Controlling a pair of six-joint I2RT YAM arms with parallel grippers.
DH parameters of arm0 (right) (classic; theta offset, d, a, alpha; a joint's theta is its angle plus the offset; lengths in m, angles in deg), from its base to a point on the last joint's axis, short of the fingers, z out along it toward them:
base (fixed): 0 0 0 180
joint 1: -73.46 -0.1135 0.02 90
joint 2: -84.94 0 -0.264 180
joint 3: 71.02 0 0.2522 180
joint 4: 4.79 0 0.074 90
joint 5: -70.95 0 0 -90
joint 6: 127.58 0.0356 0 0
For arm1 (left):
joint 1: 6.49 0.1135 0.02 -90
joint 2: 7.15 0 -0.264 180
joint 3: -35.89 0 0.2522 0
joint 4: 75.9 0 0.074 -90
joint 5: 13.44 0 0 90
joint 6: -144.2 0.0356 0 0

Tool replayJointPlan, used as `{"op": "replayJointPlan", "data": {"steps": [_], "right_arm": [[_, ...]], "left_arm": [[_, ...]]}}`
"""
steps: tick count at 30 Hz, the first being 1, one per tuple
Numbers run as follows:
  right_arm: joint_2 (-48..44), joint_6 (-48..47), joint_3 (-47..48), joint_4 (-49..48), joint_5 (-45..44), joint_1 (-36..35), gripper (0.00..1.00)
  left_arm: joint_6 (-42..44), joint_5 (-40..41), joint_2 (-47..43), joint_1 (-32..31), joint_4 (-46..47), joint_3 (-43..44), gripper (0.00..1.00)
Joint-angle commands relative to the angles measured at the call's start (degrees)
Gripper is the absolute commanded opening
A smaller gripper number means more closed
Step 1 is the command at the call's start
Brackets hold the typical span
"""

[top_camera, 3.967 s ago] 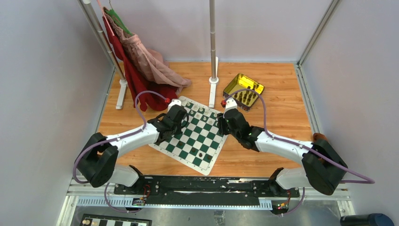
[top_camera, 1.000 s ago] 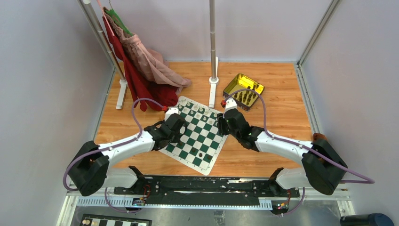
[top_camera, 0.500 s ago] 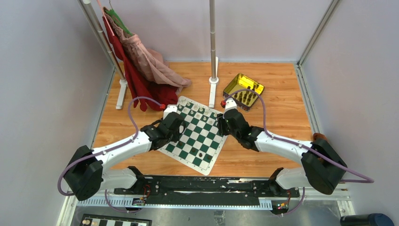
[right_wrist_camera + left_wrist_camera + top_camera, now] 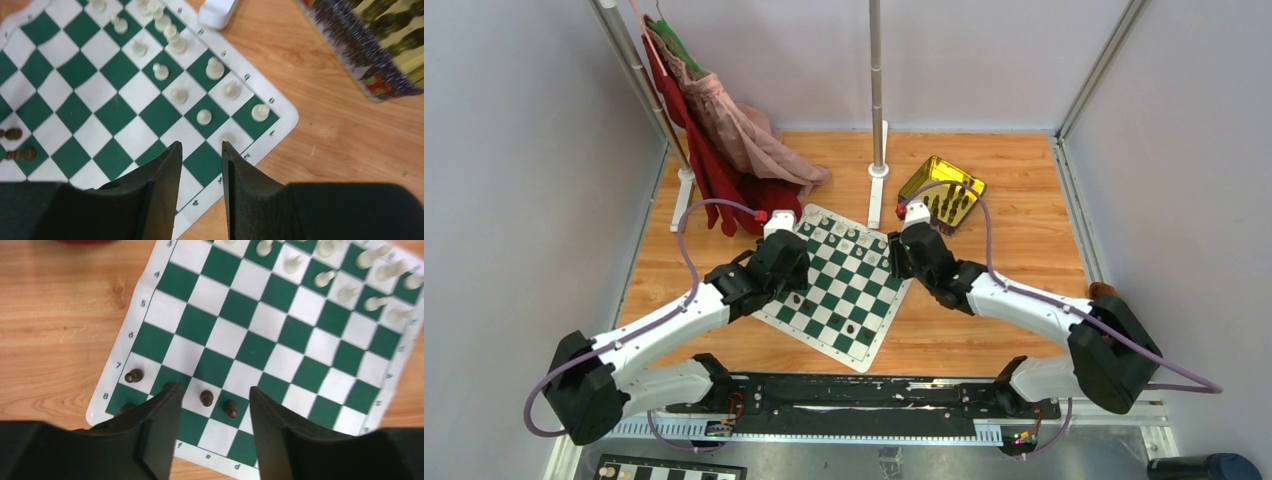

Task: Set up the chess pieces on the board
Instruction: Pick up the chess piece from the storage box.

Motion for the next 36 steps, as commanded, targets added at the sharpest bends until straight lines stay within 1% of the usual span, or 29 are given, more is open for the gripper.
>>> {"op": "replayJointPlan", "data": {"steps": [1, 5, 9, 10, 15, 17, 20, 23, 26, 28, 31, 34, 36], "right_arm": [[-1.4, -1.3, 5.8, 1.8, -3.4, 4.0, 0.40], [-0.3, -3.3, 10.6, 3.1, -3.2, 8.2, 0.40], [2.7, -4.8, 15.6, 4.2, -1.9, 13.9, 0.40], [3.6, -5.2, 17.1, 4.7, -1.6, 15.2, 0.40], [9.9, -6.9, 24.9, 5.9, -0.1, 19.9, 0.40], [13.8, -7.7, 28.5, 8.5, 0.1, 21.1, 0.40], [19.8, -8.4, 33.8, 11.2, 0.2, 22.6, 0.40], [23.8, -7.9, 37.6, 12.6, 2.1, 24.9, 0.40], [27.8, -6.4, 43.6, 16.8, 4.3, 26.8, 0.40], [30.1, -5.8, 48.0, 20.9, 5.7, 27.5, 0.39], [32.1, -5.5, 53.7, 26.7, 7.2, 28.1, 0.39], [33.5, -5.5, 57.2, 31.1, 8.1, 28.4, 0.39], [33.9, -5.1, 57.4, 31.8, 9.1, 28.7, 0.39]], "left_arm": [[2.5, -0.8, -4.3, -0.6, 2.5, 3.9, 0.61], [3.9, 0.1, -7.0, -0.6, 2.2, 6.5, 0.80], [6.4, 1.2, -7.8, -0.6, 2.8, 7.7, 0.98], [7.0, 1.4, -7.8, -0.6, 3.2, 7.9, 1.00], [9.6, 1.1, -5.7, -0.6, 7.2, 8.5, 1.00], [10.3, 1.5, -4.3, -0.6, 9.6, 8.4, 1.00], [10.9, 2.4, -0.9, -0.5, 12.6, 9.0, 1.00], [11.8, 4.9, 3.6, -0.5, 14.1, 10.6, 1.00], [8.8, 5.2, 6.6, 0.0, 10.6, 13.9, 1.00], [5.9, 4.7, 6.8, 0.1, 7.6, 15.1, 1.00], [1.5, 3.1, 4.7, 0.1, 4.5, 14.4, 1.00], [0.1, 2.1, 2.1, 0.1, 0.7, 14.5, 1.00], [0.3, 2.0, 1.0, 0.1, -1.3, 14.8, 1.00]]}}
